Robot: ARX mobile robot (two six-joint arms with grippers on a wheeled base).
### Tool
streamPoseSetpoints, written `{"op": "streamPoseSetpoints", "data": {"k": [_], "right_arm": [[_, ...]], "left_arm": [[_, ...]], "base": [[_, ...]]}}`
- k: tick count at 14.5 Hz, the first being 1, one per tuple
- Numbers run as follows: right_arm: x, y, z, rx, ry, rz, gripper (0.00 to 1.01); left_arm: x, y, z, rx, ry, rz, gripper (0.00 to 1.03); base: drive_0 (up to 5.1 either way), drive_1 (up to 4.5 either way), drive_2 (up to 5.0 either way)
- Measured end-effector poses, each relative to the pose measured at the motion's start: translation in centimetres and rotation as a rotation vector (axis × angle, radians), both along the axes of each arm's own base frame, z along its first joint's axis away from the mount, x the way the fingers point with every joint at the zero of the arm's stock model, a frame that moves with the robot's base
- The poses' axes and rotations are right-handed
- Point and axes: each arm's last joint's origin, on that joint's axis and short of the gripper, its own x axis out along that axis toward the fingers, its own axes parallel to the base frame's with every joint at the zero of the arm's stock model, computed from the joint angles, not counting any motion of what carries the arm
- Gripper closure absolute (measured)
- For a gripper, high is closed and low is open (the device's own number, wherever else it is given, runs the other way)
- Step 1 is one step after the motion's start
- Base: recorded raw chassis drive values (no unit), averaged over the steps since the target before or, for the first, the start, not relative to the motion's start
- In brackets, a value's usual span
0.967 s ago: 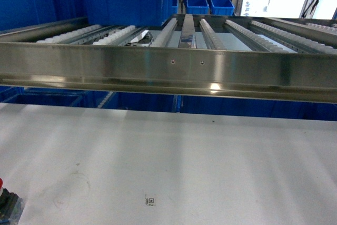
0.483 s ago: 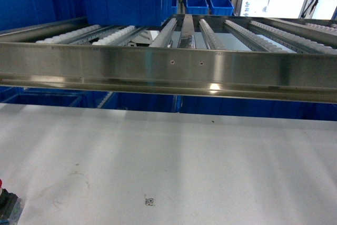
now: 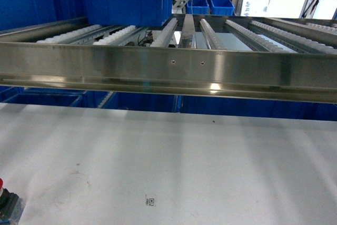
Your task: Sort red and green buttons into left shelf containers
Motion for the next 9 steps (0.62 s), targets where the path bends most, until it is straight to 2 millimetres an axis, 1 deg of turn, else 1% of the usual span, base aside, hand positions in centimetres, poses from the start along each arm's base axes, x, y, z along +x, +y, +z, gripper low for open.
{"op": "streamPoseSetpoints", "data": {"k": [1,2,3,5,9], "right_arm": [[1.3,-0.5,-1.3,0.0,0.082,-0.017,0.03],[2.2,-0.9,-2.5,-0.003,0.165,-0.015,0.03],[3.0,-1.2,-3.3,-0.009,0.227,-0.006,0.03],[4.3,-2.1,-4.3,-0.001,0.307,0.006,0.03],[5.4,-3.6,-6.5,0.026,0.438,0.007,0.03]], "left_arm": [[1.5,-0.4,-0.5,0.007,0.082,-0.024,0.05],[2.7,-0.7,-0.9,0.017,0.126,-0.031,0.05],[3.5,-0.9,-1.1,0.022,0.146,-0.029,0.05],[3.9,-1.4,-0.9,0.03,0.141,-0.028,0.05],[3.9,-1.4,-0.9,0.03,0.141,-0.03,0.05]], "base": [[0.0,0.0,0.0],[0.0,0.0,0.0],[0.0,0.0,0.0],[0.0,0.0,0.0],[0.0,0.0,0.0]]}}
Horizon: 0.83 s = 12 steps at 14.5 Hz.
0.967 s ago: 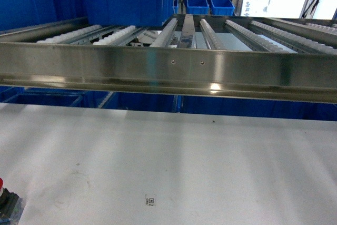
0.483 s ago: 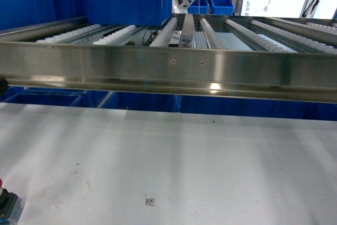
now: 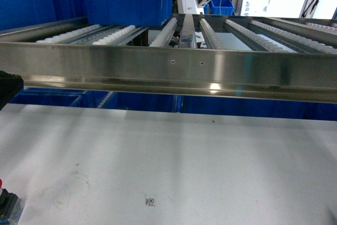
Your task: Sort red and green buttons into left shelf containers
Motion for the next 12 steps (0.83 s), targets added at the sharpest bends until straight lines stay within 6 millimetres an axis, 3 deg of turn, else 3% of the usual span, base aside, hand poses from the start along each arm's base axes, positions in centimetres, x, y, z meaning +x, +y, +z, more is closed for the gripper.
{"op": "streamPoseSetpoints", "data": {"k": [10,12], "right_arm": [[0.2,-0.8,-4.9,-0.05,0.142,0.014,0.04],[-0.1,-0.8,-5.3,-0.056,0.152,0.021,0.29]], "left_arm": [[0.0,0.0,0.0,0.001,0.0,0.002,0.05],[0.0,0.0,0.0,0.001,0.0,0.002,0.05]], "base": [[0.0,0.0,0.0],[0.0,0.0,0.0]]}}
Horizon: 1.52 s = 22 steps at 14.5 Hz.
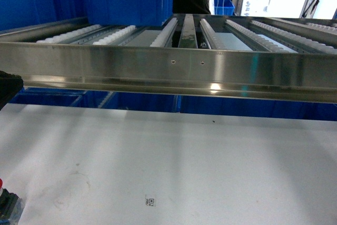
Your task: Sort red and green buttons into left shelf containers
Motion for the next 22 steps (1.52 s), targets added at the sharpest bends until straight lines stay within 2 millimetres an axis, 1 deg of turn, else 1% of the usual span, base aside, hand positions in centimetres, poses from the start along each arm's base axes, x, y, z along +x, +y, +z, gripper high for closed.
{"op": "streamPoseSetpoints", "data": {"k": [3,4,7,8,9,10,11,14,15,16,17,18,19,20,22], "right_arm": [[-0.5,0.4,-0.6,-0.003,0.016,0.009,0.69],[-0.6,0.4,-0.6,-0.005,0.0,0.01,0.74],[-1.2,0.5,-0.8,-0.018,-0.049,0.019,0.75],[-1.9,0.3,-0.5,-0.023,-0.076,0.013,0.75],[-2.6,0.2,0.2,-0.024,-0.112,0.008,0.75],[-3.4,0.1,1.4,-0.027,-0.166,0.007,0.75],[-4.5,0.3,3.1,-0.025,-0.244,0.016,0.75],[-7.7,1.1,6.1,0.025,-0.344,0.036,0.75],[-8.4,1.3,7.2,0.029,-0.384,0.041,0.75],[-9.4,1.6,8.6,0.044,-0.437,0.043,0.75],[-10.2,1.7,9.3,0.056,-0.458,0.045,0.75],[-11.1,1.9,9.8,0.06,-0.475,0.044,0.75],[-12.1,2.2,9.8,0.074,-0.479,0.052,0.75],[-12.5,2.4,9.7,0.076,-0.482,0.057,0.75],[-12.5,2.5,9.7,0.079,-0.483,0.06,0.75]], "left_arm": [[0.0,0.0,0.0,0.0,0.0,0.0,0.05],[0.0,0.0,0.0,0.0,0.0,0.0,0.05],[0.0,0.0,0.0,0.0,0.001,0.0,0.05],[0.0,0.0,0.0,0.0,0.0,0.0,0.05],[0.0,0.0,0.0,0.0,0.0,0.0,0.05],[0.0,0.0,0.0,0.0,0.0,0.001,0.05],[0.0,0.0,0.0,0.0,0.0,0.0,0.05],[0.0,0.0,0.0,0.0,0.0,0.0,0.05],[0.0,0.0,0.0,0.0,0.0,0.001,0.05],[0.0,0.0,0.0,0.0,0.0,0.0,0.05],[0.0,0.0,0.0,0.0,0.0,0.001,0.05],[0.0,0.0,0.0,0.0,0.0,0.001,0.05],[0.0,0.0,0.0,0.0,0.0,0.001,0.05],[0.0,0.0,0.0,0.0,0.0,0.0,0.05],[0.0,0.0,0.0,0.0,0.0,0.001,0.05]], "base": [[0.0,0.0,0.0],[0.0,0.0,0.0],[0.0,0.0,0.0],[0.0,0.0,0.0],[0.0,0.0,0.0],[0.0,0.0,0.0],[0.0,0.0,0.0],[0.0,0.0,0.0],[0.0,0.0,0.0],[0.0,0.0,0.0],[0.0,0.0,0.0],[0.0,0.0,0.0],[0.0,0.0,0.0],[0.0,0.0,0.0],[0.0,0.0,0.0]]}}
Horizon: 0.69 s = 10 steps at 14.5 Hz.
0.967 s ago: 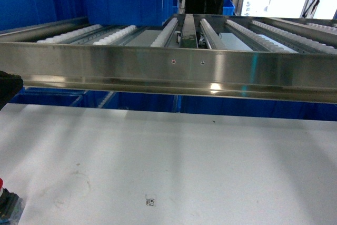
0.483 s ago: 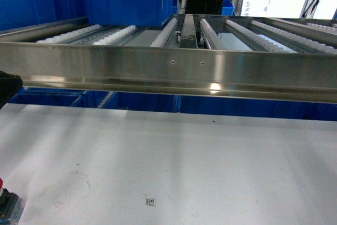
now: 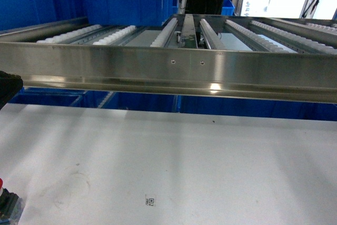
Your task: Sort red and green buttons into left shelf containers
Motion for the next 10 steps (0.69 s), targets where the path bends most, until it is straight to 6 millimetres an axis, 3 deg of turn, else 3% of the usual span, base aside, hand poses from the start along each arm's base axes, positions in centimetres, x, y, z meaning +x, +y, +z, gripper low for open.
{"op": "streamPoseSetpoints", "data": {"k": [4,7,10], "right_arm": [[0.0,0.0,0.0,0.0,0.0,0.0,0.75],[0.0,0.0,0.0,0.0,0.0,0.0,0.75],[0.0,0.0,0.0,0.0,0.0,0.0,0.75]], "left_arm": [[0.0,-0.1,-0.1,0.017,-0.001,0.045,0.05],[-0.5,-0.3,-1.3,0.057,0.057,0.128,0.05],[-0.4,-0.8,-4.1,0.083,0.198,0.218,0.05]], "base": [[0.0,0.0,0.0],[0.0,0.0,0.0],[0.0,0.0,0.0]]}}
